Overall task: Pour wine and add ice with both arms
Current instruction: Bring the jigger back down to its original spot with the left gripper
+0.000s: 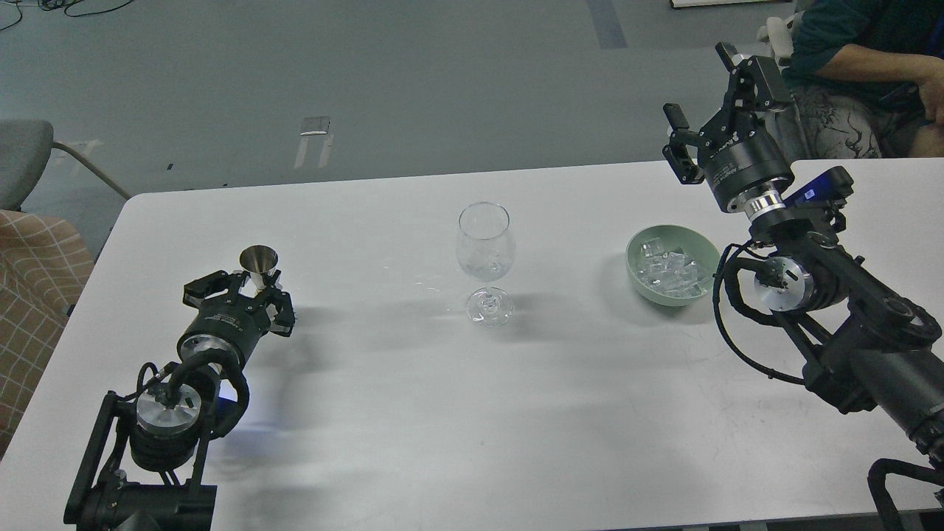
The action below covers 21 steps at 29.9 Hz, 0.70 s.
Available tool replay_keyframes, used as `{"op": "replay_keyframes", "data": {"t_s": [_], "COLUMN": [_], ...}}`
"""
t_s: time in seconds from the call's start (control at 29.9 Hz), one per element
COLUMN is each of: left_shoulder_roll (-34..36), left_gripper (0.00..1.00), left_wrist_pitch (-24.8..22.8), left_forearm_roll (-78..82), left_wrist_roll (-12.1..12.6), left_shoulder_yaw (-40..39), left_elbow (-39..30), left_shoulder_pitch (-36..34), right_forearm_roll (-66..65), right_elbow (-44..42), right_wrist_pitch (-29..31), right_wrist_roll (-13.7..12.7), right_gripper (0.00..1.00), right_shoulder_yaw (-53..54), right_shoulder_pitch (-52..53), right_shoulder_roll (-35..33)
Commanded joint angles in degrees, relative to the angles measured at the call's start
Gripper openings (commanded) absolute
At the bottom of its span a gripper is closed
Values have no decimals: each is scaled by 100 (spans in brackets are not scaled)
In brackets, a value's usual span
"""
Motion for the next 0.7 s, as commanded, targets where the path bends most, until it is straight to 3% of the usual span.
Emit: {"op": "replay_keyframes", "data": {"t_s": [0.0, 0.13, 0.47, 0.6, 0.67], "left_shoulder_roll": [0, 0, 0, 0, 0], "left_gripper": [42, 58, 71, 95, 98], "left_wrist_pitch": [6, 6, 41, 50, 59], "left_forearm_roll": [8, 8, 8, 0, 0], "left_wrist_roll": [-8, -16, -34, -34, -34], "left_shoulder_yaw": [5, -4, 5, -4, -4], "left_elbow": [24, 138, 138, 138, 138], "left_shoulder_pitch": [-1, -27, -53, -62, -62], "right_forearm_roll": [0, -9, -9, 0, -9], "right_elbow": [0, 0, 0, 0, 0], "right_wrist_pitch": [-8, -8, -8, -8, -8], "right_wrist_roll": [0, 0, 0, 0, 0], "right_gripper": [100, 100, 100, 100, 100], "right_shoulder_yaw": [0, -8, -8, -8, 0], "right_shoulder_pitch": [0, 0, 0, 0, 0], "right_shoulder_roll": [7, 7, 16, 16, 16]}}
